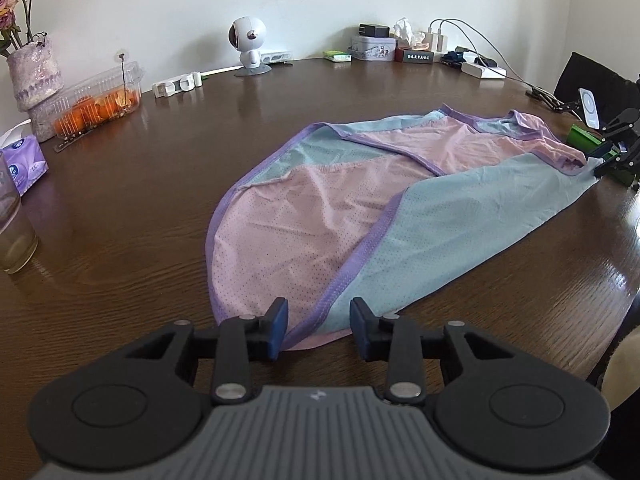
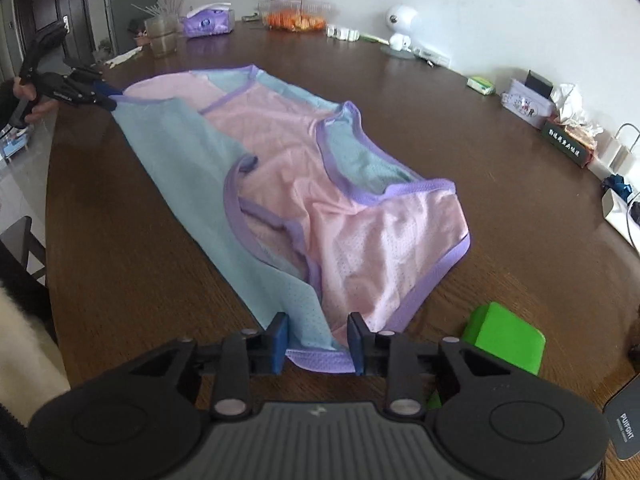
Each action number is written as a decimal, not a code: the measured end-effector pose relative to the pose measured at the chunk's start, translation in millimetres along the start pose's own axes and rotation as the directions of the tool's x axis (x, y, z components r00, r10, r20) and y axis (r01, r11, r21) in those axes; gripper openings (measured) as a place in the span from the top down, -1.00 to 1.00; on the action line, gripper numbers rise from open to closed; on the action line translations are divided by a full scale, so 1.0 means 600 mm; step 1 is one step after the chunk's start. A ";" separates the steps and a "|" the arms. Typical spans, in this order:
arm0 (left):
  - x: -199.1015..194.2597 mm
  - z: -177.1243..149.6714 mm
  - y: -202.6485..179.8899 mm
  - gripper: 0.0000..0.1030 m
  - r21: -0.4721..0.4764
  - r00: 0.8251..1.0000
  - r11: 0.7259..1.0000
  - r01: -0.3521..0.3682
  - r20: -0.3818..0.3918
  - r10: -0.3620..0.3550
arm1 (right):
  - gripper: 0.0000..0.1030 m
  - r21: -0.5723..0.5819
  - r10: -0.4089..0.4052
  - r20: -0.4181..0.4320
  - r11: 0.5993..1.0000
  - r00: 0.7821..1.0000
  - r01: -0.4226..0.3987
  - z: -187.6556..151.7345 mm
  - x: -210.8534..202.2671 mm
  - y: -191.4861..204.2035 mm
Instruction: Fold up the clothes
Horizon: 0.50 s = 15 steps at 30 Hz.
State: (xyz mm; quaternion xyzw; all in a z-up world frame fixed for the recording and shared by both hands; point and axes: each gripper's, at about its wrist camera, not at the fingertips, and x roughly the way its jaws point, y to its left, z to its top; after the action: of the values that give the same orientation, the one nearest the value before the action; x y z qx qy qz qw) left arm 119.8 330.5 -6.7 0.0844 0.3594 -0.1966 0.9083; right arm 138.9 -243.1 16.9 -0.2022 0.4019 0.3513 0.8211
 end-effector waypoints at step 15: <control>0.244 0.246 0.008 -0.22 0.076 0.994 0.997 0.017 -0.111 -0.008 | 0.23 0.123 -0.095 0.131 0.989 0.987 0.079 0.307 0.206 -0.055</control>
State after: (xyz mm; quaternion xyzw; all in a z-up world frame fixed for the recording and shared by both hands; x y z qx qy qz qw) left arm 310.8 248.1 0.3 0.1280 0.4017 -0.2110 0.8819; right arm 312.2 -100.8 29.0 -0.1464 0.3555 0.3040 0.8716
